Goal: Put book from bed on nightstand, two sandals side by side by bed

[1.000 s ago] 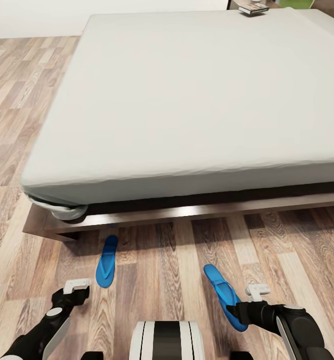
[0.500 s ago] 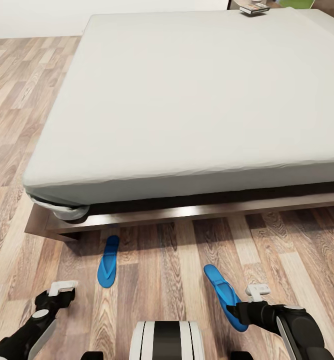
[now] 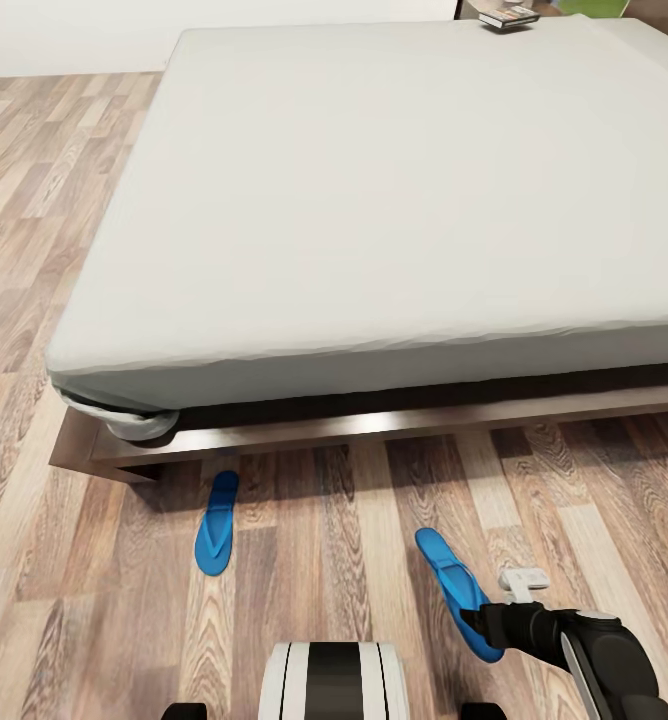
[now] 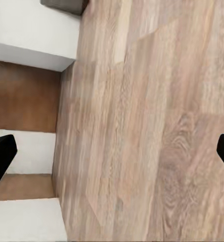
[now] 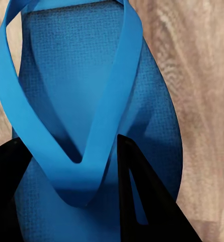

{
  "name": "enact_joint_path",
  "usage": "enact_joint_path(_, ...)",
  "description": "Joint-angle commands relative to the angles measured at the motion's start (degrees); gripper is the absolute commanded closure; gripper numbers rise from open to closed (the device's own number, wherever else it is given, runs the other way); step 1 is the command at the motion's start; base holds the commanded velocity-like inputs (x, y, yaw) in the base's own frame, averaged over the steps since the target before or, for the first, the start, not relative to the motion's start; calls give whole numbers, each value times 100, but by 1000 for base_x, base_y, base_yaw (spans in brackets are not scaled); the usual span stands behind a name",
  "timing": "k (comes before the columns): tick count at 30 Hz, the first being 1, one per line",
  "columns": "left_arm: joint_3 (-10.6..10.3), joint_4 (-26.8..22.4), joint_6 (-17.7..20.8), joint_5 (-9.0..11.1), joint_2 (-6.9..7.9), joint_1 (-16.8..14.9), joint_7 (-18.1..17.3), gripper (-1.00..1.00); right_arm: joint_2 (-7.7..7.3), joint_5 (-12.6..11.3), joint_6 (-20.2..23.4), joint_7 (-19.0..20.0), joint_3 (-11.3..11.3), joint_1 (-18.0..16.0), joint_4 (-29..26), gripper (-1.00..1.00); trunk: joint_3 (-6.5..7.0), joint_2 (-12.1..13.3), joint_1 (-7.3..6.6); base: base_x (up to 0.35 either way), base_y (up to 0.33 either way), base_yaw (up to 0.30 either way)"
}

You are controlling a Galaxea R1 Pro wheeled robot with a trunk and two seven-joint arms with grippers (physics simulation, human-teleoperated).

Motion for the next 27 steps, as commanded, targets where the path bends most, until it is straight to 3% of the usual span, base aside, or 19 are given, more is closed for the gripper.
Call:
enact_joint_path(1, -50, 0, -2, 51, 45, -3, 269, -100, 0, 59, 17, 55, -6, -3, -6, 100, -4, -2, -1, 0, 0, 0)
enact_joint_path(3, -50, 6, -4, 38, 144, -3, 1140, -100, 0, 59, 17, 55, -10, -3, -6, 100, -4, -2, -1, 0, 0, 0)
enact_joint_path(5, -50, 7, -2, 30, 220, -3, 1650, -100, -1, 59, 17, 55, -11, -3, -6, 100, -4, -2, -1, 0, 0, 0)
enact_joint_path(9, -50, 12, 7, 22, 399, -3, 2198, -100, -1, 59, 17, 62, -12, -3, -6, 100, -4, -2, -1, 0, 0, 0)
enact_joint_path(15, -57, 269, 6, -13, 507, -3, 2475, -100, -1, 59, 17, 58, -12, -3, -6, 100, -4, -2, -1, 0, 0, 0)
enact_joint_path(27, -71, 588, 2, -223, 524, -3, 2551, -100, 4, 59, 9, 56, -21, -3, -60, 100, -4, -2, -1, 0, 0, 0)
